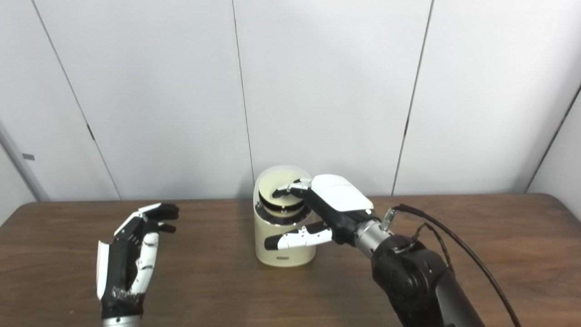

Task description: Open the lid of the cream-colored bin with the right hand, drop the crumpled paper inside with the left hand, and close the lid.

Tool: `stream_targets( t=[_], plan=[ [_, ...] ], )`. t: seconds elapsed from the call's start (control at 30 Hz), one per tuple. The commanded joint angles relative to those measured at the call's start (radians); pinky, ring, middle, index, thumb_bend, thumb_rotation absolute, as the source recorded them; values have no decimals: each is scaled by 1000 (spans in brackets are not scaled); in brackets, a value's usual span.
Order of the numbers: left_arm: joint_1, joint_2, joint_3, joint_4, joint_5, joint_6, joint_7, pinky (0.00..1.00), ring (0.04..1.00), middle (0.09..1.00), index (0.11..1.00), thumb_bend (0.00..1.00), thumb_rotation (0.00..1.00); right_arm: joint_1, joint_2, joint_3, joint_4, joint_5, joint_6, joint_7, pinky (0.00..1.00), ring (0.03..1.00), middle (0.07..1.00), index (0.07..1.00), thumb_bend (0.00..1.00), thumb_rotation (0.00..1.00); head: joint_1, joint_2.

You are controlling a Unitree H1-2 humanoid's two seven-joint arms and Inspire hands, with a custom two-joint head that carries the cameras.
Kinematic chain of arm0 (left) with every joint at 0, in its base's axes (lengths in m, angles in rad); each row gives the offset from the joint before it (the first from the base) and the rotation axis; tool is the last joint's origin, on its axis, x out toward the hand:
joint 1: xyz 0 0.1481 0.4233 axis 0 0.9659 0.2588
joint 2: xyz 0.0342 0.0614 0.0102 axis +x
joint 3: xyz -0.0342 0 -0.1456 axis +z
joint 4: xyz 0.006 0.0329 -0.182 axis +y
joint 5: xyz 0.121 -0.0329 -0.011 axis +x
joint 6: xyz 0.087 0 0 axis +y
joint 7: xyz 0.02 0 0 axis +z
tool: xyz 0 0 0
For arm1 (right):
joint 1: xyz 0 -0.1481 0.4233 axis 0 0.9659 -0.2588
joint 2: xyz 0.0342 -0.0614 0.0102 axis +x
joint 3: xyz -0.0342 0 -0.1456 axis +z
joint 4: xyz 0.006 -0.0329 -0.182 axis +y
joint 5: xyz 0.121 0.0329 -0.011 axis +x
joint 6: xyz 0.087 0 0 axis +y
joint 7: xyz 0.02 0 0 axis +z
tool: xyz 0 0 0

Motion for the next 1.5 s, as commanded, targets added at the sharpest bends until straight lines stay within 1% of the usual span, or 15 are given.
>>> stream_targets(
  t=[0.0,0.17,0.47,0.57,0.67,0.87,1.1,1.47],
  plan=[
    [-17,-1,3,-48,13,-9,-2,543,654,663,642,351,769,-28,3,-6,-37,0,3,-1,869,918,837,803,913,864,0,4],
    [-10,-4,1,-71,5,8,-8,553,659,668,646,348,772,-14,2,-3,-50,-4,12,11,867,922,844,810,898,859,7,15],
    [2,-4,2,-102,8,26,-11,546,658,667,646,383,779,1,6,4,-56,-12,28,27,869,919,837,804,903,880,10,37],
    [5,-1,3,-110,16,31,-12,546,654,665,644,373,782,5,8,7,-55,-15,32,26,858,909,828,796,910,875,8,42],
    [8,2,4,-121,24,40,-14,551,654,665,645,361,808,5,8,12,-60,-21,43,38,864,910,831,798,907,873,8,50],
    [12,2,9,-129,20,44,-23,552,650,663,644,336,801,18,9,20,-55,-26,45,34,860,903,833,796,924,880,7,54],
    [18,-1,13,-146,22,57,-31,549,647,659,642,309,789,26,9,29,-51,-40,65,54,868,916,849,804,939,902,5,62],
    [24,-2,13,-163,18,70,-36,547,643,658,640,330,786,36,12,36,-25,-54,63,50,853,903,832,794,948,902,11,72]
  ],
)
